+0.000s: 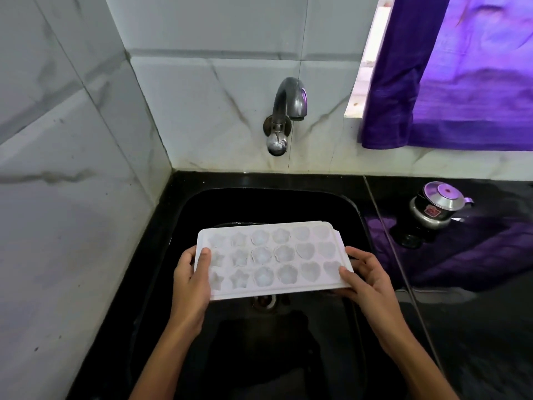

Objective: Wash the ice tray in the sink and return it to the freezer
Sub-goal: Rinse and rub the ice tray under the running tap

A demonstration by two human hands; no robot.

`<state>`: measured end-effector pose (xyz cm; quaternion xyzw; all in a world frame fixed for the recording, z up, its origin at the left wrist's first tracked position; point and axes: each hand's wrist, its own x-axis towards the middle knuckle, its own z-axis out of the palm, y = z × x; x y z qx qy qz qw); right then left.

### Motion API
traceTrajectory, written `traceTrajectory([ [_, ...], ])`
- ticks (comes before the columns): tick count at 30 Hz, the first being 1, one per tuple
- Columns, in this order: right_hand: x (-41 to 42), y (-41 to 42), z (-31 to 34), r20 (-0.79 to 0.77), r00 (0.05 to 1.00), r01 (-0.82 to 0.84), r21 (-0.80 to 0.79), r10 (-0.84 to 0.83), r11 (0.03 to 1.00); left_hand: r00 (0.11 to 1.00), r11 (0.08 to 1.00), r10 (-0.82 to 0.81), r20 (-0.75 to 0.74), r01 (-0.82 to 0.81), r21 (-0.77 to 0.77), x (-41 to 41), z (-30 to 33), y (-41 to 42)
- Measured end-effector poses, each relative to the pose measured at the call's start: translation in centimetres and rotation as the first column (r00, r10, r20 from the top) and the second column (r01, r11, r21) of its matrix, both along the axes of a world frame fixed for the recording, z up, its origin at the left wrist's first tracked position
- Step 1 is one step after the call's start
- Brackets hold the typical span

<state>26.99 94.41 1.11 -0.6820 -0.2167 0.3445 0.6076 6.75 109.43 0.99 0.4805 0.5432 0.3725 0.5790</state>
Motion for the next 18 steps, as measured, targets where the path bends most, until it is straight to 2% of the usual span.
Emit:
traceTrajectory([
  [5, 3.6, 5.2, 1.0, 0.114, 0.993, 0.024, -0.046, -0.019, 0.999, 0.999, 0.999, 0.036, -0.013, -0.035, 0.024, 1.1, -0.3, 2.4],
  [8, 5.4, 9.8, 2.2, 0.201, 0.977, 0.073, 0.013, -0.074, 0.997, 0.999, 0.999, 0.041, -0.020, -0.040, 0.035, 1.9, -0.4, 3.7],
  [11, 6.4, 14.7, 3.2, 0.192, 0.980, 0.046, 0.083, -0.062, 0.995, 0.999, 0.999, 0.031, -0.027, -0.030, 0.042, 2.6, -0.5, 4.7],
  [14, 6.9, 19.8, 4.3, 0.045, 0.999, -0.014, 0.092, 0.009, 0.996, 0.999, 0.999, 0.020, -0.031, -0.019, 0.048, 3.2, -0.7, 5.4],
  [16, 7.3, 22.8, 5.4, -0.180, 0.980, -0.065, 0.090, 0.081, 0.994, 1.000, 0.999, 0.011, -0.027, -0.009, 0.046, 3.6, -0.8, 5.8],
  [18, 7.9, 25.2, 6.2, -0.389, 0.912, -0.099, 0.098, 0.130, 0.990, 1.000, 0.999, 0.001, -0.021, 0.000, 0.046, 3.8, -1.0, 6.0],
])
